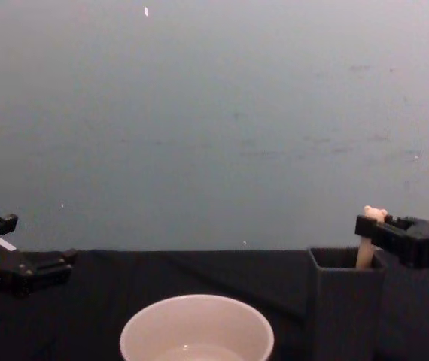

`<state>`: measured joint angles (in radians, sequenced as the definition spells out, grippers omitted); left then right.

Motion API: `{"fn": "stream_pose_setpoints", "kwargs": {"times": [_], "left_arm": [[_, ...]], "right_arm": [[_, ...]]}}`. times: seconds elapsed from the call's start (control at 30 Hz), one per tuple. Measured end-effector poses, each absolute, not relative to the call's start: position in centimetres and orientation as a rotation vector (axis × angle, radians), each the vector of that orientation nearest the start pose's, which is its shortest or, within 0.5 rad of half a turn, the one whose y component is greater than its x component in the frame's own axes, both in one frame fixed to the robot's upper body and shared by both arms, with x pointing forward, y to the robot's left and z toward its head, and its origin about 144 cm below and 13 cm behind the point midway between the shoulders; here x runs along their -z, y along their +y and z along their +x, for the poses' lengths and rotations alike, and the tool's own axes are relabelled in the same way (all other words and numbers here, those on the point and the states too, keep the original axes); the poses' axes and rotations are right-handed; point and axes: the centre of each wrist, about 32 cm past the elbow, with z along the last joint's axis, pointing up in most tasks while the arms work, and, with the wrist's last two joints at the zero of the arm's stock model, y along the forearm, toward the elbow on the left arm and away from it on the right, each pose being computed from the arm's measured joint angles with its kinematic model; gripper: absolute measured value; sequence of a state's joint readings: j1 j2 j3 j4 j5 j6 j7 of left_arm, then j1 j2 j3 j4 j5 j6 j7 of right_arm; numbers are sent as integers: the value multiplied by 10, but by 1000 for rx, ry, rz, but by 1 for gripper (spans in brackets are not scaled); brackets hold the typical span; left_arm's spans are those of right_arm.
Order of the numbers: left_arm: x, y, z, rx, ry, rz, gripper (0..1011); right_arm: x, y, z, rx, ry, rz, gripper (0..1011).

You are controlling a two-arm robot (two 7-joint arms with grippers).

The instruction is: Pick up the stirring spoon with one hand, stir inside the cup, then place it back in its original position.

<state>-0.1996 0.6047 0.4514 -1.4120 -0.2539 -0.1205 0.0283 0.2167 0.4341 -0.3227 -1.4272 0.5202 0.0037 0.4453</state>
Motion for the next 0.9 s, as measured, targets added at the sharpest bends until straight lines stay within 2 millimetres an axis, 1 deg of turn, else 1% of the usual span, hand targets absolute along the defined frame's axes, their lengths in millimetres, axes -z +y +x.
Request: {"fn": "stream_pose_setpoints", "kwargs": {"times": [0.27, 0.6, 0.9], "left_arm": [[-1140, 310, 489, -1248, -285, 304, 1001], [-1140, 310, 489, -1248, -285, 304, 1001], [-1140, 310, 489, -1248, -285, 304, 1001]], "right_arm": [[-1170, -280, 506, 894, 81, 31, 224], [-1189, -284, 504, 905, 49, 105, 224], [-1207, -288, 507, 917, 25, 195, 224]]}}
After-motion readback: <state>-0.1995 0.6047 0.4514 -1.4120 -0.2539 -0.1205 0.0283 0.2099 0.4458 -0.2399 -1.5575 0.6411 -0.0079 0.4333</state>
